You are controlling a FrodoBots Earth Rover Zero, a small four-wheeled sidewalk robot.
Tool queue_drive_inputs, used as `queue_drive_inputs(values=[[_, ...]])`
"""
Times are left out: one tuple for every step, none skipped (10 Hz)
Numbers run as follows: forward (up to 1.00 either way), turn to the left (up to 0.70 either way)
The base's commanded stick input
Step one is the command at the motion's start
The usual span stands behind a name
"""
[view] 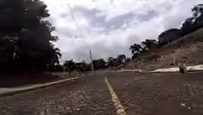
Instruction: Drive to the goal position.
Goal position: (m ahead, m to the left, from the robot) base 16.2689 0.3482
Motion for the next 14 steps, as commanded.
queue_drive_inputs(values=[[0.70,0.00],[0.70,0.00],[0.70,0.00],[0.70,-0.09],[0.70,0.00],[0.70,0.00],[0.70,0.00],[0.70,0.00],[0.70,0.00],[0.70,0.00],[0.70,0.00],[0.70,0.00],[0.70,0.00],[0.70,0.00]])
